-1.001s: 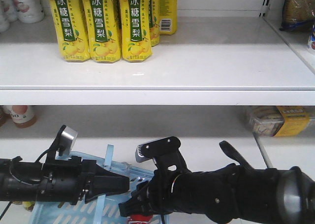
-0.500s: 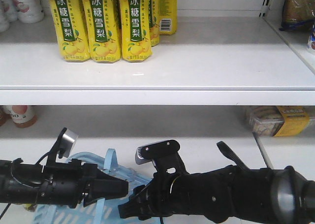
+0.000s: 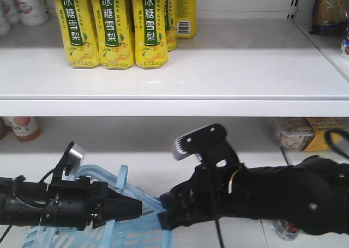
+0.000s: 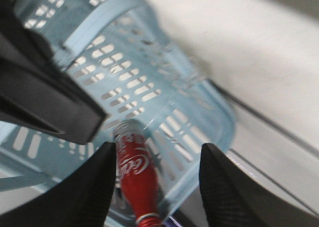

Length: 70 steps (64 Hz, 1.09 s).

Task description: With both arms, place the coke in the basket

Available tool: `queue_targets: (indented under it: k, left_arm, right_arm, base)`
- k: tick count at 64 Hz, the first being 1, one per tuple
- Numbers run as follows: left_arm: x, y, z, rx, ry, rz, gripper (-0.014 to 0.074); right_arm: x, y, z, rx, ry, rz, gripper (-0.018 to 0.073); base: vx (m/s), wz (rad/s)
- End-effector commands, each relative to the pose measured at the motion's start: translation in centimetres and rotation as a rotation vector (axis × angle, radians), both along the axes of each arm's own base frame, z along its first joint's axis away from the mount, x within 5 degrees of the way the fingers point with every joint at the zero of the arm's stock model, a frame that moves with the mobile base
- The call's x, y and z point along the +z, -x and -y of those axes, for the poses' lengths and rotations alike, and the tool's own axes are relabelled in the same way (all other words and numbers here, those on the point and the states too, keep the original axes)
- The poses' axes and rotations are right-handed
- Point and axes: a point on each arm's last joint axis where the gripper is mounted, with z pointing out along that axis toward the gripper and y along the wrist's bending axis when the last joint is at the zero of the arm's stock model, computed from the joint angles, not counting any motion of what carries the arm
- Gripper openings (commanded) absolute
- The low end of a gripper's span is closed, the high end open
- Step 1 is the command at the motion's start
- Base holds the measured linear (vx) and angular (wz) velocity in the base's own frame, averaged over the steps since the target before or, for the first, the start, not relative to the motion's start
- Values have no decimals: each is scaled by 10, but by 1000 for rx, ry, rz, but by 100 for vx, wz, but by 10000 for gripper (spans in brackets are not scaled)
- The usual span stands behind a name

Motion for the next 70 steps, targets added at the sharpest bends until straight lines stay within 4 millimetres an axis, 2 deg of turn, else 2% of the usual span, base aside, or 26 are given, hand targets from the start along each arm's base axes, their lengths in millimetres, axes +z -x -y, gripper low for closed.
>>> queue_targets:
  k: [1, 9, 20, 34, 42, 51, 58, 70]
  left_arm:
    - [26, -4, 4, 26, 164, 54, -6]
    - [26, -4, 4, 26, 164, 54, -6]
    - [26, -4, 4, 26, 164, 54, -6]
    - [26, -4, 4, 26, 164, 54, -6]
    - [26, -4, 4, 26, 164, 54, -6]
    - [26, -4, 4, 26, 164, 54, -6]
    - [26, -4, 4, 26, 164, 54, -6]
    - [26, -4, 4, 26, 164, 54, -6]
  right_arm:
    - [31, -11, 28, -65, -19, 100, 363]
    - [49, -17, 70, -139, 63, 177, 363]
    - [79, -12, 122, -245, 203, 385, 363]
    - [117, 13, 175, -493, 235, 578, 363]
    - [131, 33, 192, -599, 223, 651, 363]
    - [128, 63, 201, -655, 213, 731, 363]
    - [112, 87, 202, -663, 184, 796, 363]
    - [70, 124, 203, -673, 146, 849, 347]
  base:
    - [0, 0]
    - [0, 0]
    - [0, 0]
    - [0, 0]
    - [0, 0]
    - [0, 0]
    - [0, 0]
    - [0, 0]
